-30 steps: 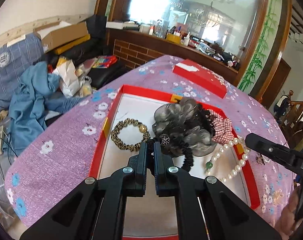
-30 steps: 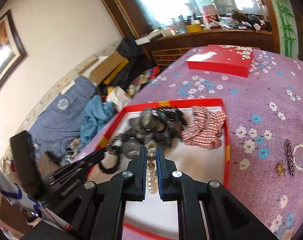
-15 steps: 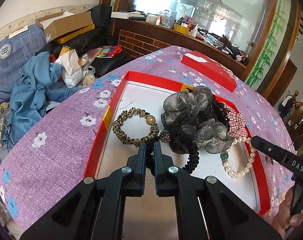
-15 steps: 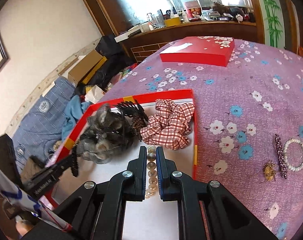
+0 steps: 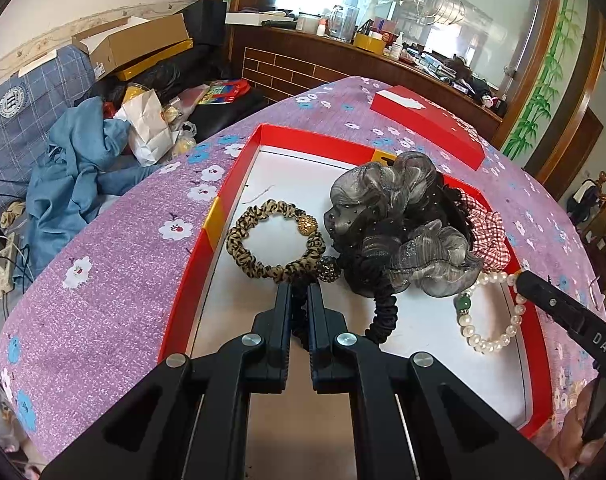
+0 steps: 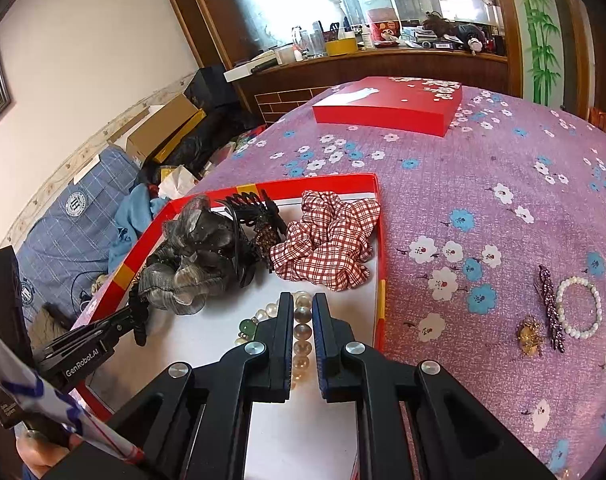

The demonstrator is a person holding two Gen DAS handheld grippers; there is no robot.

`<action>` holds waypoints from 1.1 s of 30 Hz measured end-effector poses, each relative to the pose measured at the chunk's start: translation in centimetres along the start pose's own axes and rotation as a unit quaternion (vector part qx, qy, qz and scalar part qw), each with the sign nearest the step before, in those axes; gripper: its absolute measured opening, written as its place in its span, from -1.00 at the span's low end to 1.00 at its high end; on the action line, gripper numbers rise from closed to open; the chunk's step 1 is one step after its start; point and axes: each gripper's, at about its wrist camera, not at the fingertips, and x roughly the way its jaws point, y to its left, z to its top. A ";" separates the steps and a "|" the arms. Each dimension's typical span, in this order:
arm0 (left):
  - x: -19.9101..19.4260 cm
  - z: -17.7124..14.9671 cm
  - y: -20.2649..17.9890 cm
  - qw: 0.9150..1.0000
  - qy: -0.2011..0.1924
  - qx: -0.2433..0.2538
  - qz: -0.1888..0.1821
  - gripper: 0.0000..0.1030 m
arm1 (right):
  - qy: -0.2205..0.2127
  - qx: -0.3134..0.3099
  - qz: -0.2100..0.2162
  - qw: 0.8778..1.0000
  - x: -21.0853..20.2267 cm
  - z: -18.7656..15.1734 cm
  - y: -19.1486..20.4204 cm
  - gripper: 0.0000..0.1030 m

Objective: Organize jewelry
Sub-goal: 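Open the left gripper to drop the black tie while the right gripper releases the pearl bracelet in the box, then move both open grippers back to the remaining jewelry on the tablecloth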

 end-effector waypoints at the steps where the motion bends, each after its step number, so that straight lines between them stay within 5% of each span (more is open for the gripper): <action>1: 0.0 0.0 0.0 1.000 0.000 -0.001 0.002 -0.87 | -0.002 0.001 0.000 1.000 -0.1 0.0 -0.1 -0.77; 22: -0.8 -0.1 0.1 1.000 -0.016 -0.003 0.016 -0.68 | -0.022 0.013 0.004 1.000 -1.7 0.0 -0.4 -0.72; 24: -1.3 -0.1 0.3 0.999 -0.028 -0.009 0.016 -0.58 | -0.024 0.014 0.003 1.000 -1.8 0.0 -0.4 -0.67; 26: -2.0 -0.1 0.9 0.998 -0.048 -0.025 0.016 -0.26 | -0.025 0.014 0.004 1.000 -1.9 0.0 -0.4 -0.66; 33: -2.3 0.0 1.4 0.998 -0.053 -0.038 0.014 -0.24 | -0.027 0.015 0.003 1.000 -2.0 0.1 -0.4 -0.65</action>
